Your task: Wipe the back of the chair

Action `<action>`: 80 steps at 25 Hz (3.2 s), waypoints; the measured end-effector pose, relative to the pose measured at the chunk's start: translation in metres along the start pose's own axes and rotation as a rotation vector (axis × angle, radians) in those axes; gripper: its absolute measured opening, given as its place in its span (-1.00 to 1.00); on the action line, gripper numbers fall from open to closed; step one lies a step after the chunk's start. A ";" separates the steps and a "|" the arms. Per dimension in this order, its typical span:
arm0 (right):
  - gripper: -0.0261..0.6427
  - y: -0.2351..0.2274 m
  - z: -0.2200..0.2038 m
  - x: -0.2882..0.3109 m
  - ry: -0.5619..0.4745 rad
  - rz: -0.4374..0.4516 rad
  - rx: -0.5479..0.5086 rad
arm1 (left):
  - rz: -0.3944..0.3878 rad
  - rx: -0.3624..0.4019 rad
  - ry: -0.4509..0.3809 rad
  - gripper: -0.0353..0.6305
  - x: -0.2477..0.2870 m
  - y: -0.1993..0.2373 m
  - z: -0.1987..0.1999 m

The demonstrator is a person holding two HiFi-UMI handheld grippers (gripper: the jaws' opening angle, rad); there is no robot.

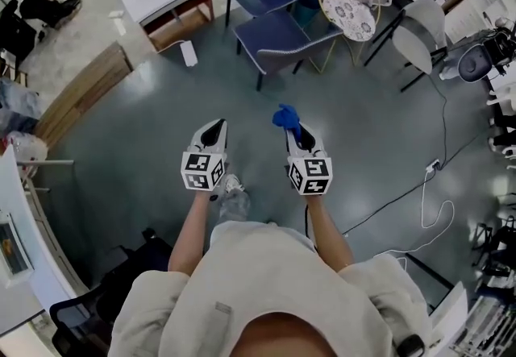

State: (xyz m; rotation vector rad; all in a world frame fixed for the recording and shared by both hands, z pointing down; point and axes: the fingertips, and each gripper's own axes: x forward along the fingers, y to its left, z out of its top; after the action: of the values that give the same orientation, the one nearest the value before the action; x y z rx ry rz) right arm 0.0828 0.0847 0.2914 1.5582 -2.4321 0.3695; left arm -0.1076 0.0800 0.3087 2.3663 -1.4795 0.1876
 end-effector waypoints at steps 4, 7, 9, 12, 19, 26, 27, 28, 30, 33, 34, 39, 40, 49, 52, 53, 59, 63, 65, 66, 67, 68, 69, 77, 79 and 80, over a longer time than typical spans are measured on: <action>-0.72 0.000 0.024 0.044 -0.015 -0.026 -0.030 | -0.003 -0.006 -0.016 -0.89 0.021 0.046 0.018; -0.72 -0.001 0.041 0.074 -0.026 -0.044 -0.043 | -0.014 -0.002 -0.024 -0.89 0.037 0.076 0.034; -0.72 -0.003 0.049 0.089 -0.031 -0.056 -0.051 | -0.018 0.002 -0.031 -0.89 0.046 0.090 0.043; -0.72 -0.005 0.057 0.107 -0.040 -0.068 -0.048 | -0.022 0.008 -0.032 -0.89 0.058 0.108 0.051; -0.72 -0.019 0.058 0.136 -0.034 -0.078 -0.017 | -0.002 0.010 -0.033 -0.89 0.077 0.131 0.059; -0.72 -0.037 0.029 0.164 0.042 -0.045 0.002 | 0.046 -0.007 0.020 -0.89 0.095 0.134 0.033; -0.72 -0.040 0.025 0.166 0.047 -0.037 0.006 | 0.052 -0.011 0.026 -0.89 0.097 0.133 0.028; -0.72 -0.042 0.021 0.169 0.050 -0.032 0.010 | 0.056 -0.015 0.032 -0.89 0.100 0.132 0.023; -0.72 -0.048 0.014 0.174 0.054 -0.028 0.024 | 0.059 -0.021 0.044 -0.89 0.105 0.128 0.013; -0.72 -0.054 0.006 0.180 0.054 -0.016 0.050 | 0.060 -0.019 0.059 -0.89 0.114 0.125 0.000; -0.72 -0.056 0.004 0.182 0.051 -0.009 0.050 | 0.062 -0.019 0.060 -0.89 0.118 0.124 -0.003; -0.72 -0.069 -0.011 0.194 0.053 0.002 0.036 | 0.063 -0.015 0.061 -0.89 0.137 0.120 -0.019; -0.72 -0.070 -0.016 0.198 0.057 0.002 0.035 | 0.063 -0.015 0.061 -0.89 0.141 0.121 -0.023; -0.72 -0.080 -0.099 0.226 0.135 -0.004 0.054 | 0.076 -0.051 0.113 -0.89 0.167 0.138 -0.105; -0.72 -0.081 -0.130 0.229 0.165 -0.001 0.058 | 0.079 -0.073 0.123 -0.89 0.173 0.141 -0.134; -0.72 -0.080 -0.140 0.230 0.171 -0.004 0.064 | 0.081 -0.078 0.125 -0.89 0.175 0.144 -0.143; -0.72 -0.076 -0.194 0.245 0.200 0.006 0.075 | 0.092 -0.088 0.134 -0.89 0.183 0.160 -0.192; -0.72 -0.083 -0.226 0.256 0.211 0.002 0.063 | 0.081 -0.096 0.136 -0.89 0.196 0.159 -0.223; -0.72 -0.081 -0.243 0.263 0.222 0.003 0.062 | 0.081 -0.102 0.136 -0.89 0.196 0.161 -0.234; -0.72 -0.080 -0.250 0.267 0.225 0.003 0.063 | 0.080 -0.103 0.137 -0.89 0.197 0.161 -0.239; -0.72 -0.080 -0.256 0.271 0.228 0.003 0.064 | 0.077 -0.103 0.141 -0.89 0.197 0.161 -0.244; -0.72 -0.080 -0.259 0.274 0.229 0.004 0.064 | 0.074 -0.102 0.147 -0.89 0.196 0.160 -0.248; -0.72 -0.080 -0.261 0.277 0.228 0.003 0.063 | 0.071 -0.101 0.154 -0.89 0.195 0.160 -0.252; -0.72 -0.092 -0.216 0.324 0.123 -0.021 0.056 | 0.066 -0.095 0.183 -0.89 0.193 0.166 -0.263; -0.72 -0.096 -0.193 0.338 0.082 -0.024 0.045 | 0.070 -0.091 0.181 -0.89 0.197 0.170 -0.259; -0.72 -0.098 -0.181 0.344 0.062 -0.026 0.041 | 0.069 -0.089 0.180 -0.89 0.199 0.171 -0.257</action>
State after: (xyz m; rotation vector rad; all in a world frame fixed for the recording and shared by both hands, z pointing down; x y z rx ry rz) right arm 0.0420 -0.1889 0.5821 1.5693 -2.3701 0.4591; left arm -0.1532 -0.0656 0.6434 2.1682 -1.4541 0.3350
